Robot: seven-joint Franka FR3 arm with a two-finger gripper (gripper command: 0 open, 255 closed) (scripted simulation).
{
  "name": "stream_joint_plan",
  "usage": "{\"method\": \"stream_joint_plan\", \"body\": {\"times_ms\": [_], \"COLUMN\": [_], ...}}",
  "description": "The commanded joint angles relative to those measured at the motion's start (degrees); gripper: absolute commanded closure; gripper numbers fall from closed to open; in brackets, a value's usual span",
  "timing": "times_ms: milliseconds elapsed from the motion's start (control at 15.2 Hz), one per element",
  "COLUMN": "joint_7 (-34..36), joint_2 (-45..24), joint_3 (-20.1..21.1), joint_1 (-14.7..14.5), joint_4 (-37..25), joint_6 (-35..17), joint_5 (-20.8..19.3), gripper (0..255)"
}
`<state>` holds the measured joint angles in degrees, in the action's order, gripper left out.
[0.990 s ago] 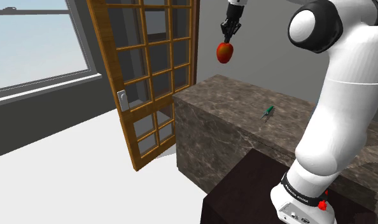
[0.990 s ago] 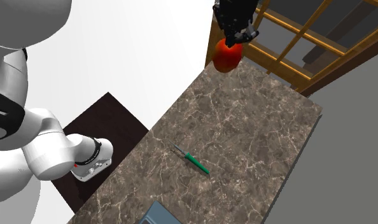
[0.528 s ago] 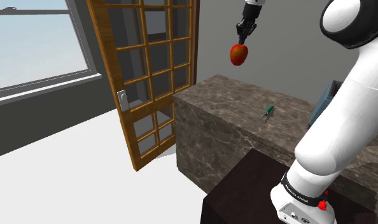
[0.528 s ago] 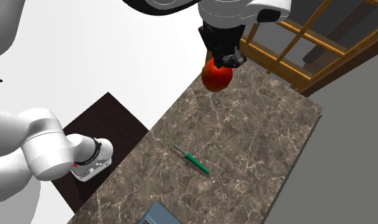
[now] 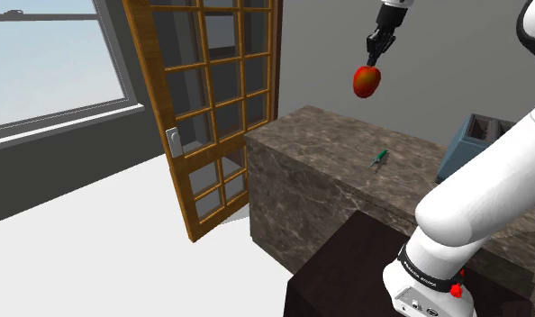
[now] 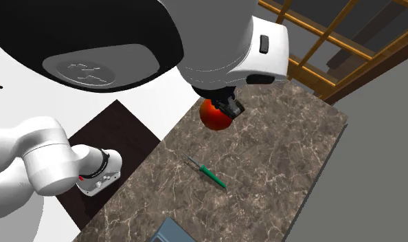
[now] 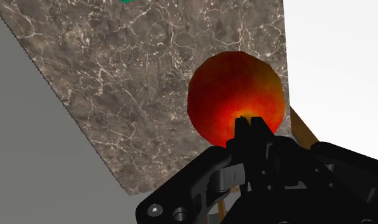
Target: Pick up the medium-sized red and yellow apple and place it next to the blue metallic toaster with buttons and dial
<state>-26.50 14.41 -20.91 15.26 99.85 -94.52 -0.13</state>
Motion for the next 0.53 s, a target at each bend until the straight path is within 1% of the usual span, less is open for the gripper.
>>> {"method": "stream_joint_plan", "body": {"times_ms": [0, 462], "joint_7": [-1.4, -7.2], "joint_2": [3.1, 11.9], "joint_3": [-0.7, -4.1], "joint_1": [0.9, 4.2], "joint_4": [2.7, 8.9], "joint_6": [0.3, 2.4], "joint_5": [-1.1, -4.7], "gripper": [255, 255]}}
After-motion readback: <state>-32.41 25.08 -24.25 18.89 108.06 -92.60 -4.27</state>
